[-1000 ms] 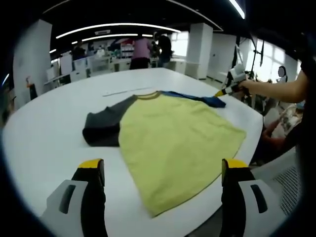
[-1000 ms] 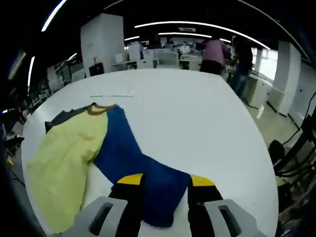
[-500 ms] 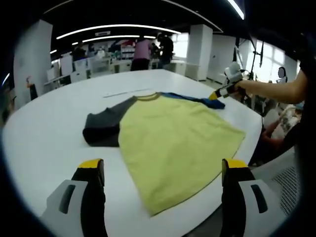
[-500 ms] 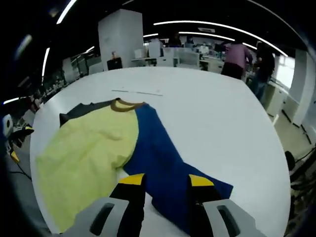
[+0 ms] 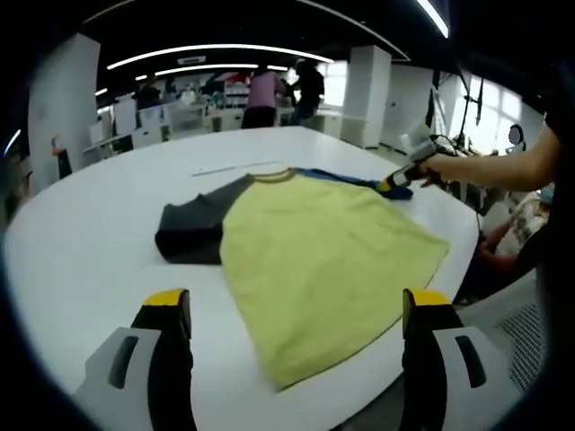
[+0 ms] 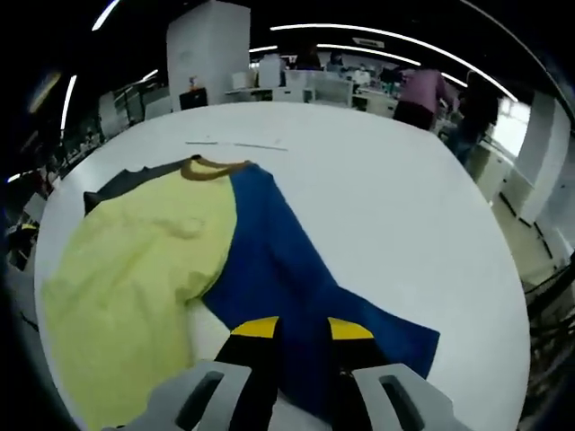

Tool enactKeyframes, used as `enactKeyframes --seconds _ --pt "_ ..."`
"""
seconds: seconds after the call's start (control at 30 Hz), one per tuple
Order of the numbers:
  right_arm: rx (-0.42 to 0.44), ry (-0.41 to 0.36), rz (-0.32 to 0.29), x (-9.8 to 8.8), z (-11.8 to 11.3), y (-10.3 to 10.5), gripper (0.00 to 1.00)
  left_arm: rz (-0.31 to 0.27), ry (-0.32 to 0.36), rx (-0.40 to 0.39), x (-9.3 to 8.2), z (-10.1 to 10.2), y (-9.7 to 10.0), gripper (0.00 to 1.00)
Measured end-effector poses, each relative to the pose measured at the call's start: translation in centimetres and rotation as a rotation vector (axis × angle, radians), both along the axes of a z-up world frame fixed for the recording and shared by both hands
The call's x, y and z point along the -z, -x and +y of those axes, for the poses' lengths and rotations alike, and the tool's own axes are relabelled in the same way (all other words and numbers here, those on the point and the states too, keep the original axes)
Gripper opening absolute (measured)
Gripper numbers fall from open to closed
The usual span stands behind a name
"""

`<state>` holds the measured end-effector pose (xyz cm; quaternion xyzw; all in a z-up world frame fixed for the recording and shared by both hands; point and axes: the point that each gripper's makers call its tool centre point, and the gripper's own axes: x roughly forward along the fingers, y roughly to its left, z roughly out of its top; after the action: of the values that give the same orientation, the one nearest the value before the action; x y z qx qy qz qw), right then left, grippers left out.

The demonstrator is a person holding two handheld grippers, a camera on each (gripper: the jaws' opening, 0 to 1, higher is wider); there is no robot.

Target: Fold the garment on the visible template until the final outline fits inside the template.

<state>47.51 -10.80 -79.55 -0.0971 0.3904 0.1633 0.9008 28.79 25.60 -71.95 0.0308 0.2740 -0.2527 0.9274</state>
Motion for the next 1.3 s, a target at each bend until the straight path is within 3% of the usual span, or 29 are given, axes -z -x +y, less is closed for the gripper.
enactKeyframes --seconds 0.2,0.3,0.53,0.77,1.0,1.3 --pt "0.010 0.046 -0.012 0.0 -0.2 -0.1 0.10 0.007 -0.001 -0.008 0.2 0.3 0.1 0.94" --pt "-0.015 0.111 -0.034 0.0 -0.1 -0.1 0.09 0.008 -0.002 -0.010 0.3 0.4 0.1 0.93" --pt "0.041 0.110 -0.036 0.7 -1.5 -1.1 0.00 0.008 -0.010 -0.001 0.2 0.3 0.0 0.93" --pt "0.063 0.050 -0.034 0.3 -2.0 -1.5 0.00 0.000 -0.004 -0.005 0.0 0.5 -0.2 0.92" --pt "0.096 0.000 -0.090 -2.7 -3.2 -1.5 0.00 -0.010 -0.004 -0.007 -0.2 0.5 -0.3 0.91" --pt "0.180 -0.029 -0.164 -7.0 -8.6 -1.5 0.00 -0.024 -0.013 -0.011 -0.5 0.7 -0.3 0.93"
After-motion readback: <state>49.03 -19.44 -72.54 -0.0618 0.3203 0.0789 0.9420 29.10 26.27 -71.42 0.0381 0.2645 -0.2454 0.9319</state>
